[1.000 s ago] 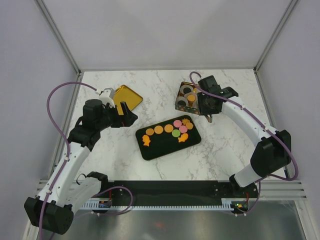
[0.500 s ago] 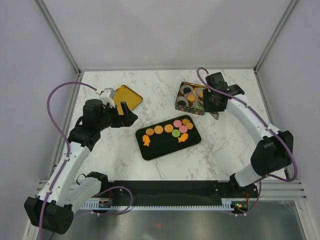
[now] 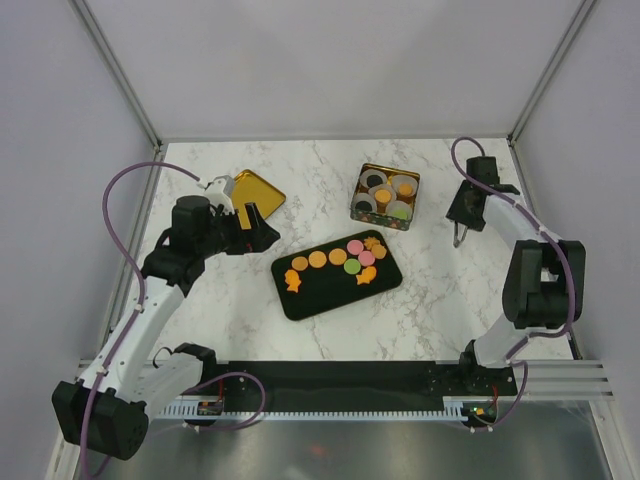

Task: Pack the cookies

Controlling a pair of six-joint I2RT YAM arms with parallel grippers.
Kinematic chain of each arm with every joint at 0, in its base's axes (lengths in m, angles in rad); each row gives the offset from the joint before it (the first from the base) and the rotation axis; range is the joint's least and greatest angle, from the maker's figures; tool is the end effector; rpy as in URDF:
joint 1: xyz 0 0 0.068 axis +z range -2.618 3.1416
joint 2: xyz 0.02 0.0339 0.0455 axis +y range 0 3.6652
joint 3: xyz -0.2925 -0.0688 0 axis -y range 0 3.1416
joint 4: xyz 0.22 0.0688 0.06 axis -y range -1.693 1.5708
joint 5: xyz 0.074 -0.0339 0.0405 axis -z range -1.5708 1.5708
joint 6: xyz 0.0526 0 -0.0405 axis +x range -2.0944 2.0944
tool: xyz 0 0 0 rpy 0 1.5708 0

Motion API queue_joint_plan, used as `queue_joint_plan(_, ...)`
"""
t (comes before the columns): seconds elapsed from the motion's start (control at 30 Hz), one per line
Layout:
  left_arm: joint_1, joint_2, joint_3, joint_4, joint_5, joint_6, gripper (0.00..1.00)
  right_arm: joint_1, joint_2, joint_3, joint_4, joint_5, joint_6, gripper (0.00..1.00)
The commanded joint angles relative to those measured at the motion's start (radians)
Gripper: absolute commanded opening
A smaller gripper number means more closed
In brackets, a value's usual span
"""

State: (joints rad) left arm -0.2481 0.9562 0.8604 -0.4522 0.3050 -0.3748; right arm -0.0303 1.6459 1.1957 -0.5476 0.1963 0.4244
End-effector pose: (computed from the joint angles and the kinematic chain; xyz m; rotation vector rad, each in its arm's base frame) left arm 0.1726 -0.0600 0.3265 0.0492 2.1681 -0.6877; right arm 0.3338 -0.0204 0.2579 0.6446 2.4594 -0.0988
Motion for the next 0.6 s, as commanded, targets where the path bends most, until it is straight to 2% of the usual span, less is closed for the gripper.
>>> queue_joint_plan(0.0, -0.002, -0.002, -0.004, 0.049, 0.033, -0.026, 1.00, 0.000, 0.054, -0.063, 0.165, 0.011, 0.054, 0.53)
queue_joint_plan(0.27, -0.002, 0.029, -0.014, 0.052, 0.029, -0.039, 1.00, 0.000, 0.084, -0.172, 0.242, 0.005, 0.054, 0.61)
queue_joint_plan(0.4, -0.002, 0.068, -0.015, 0.052, 0.020, -0.053, 1.00, -0.002, 0.081, -0.241, 0.279, 0.003, 0.053, 0.76)
queue_joint_plan(0.57, -0.002, 0.105, -0.015, 0.052, -0.001, -0.079, 1.00, -0.002, 0.023, -0.307, 0.310, -0.021, 0.053, 0.89)
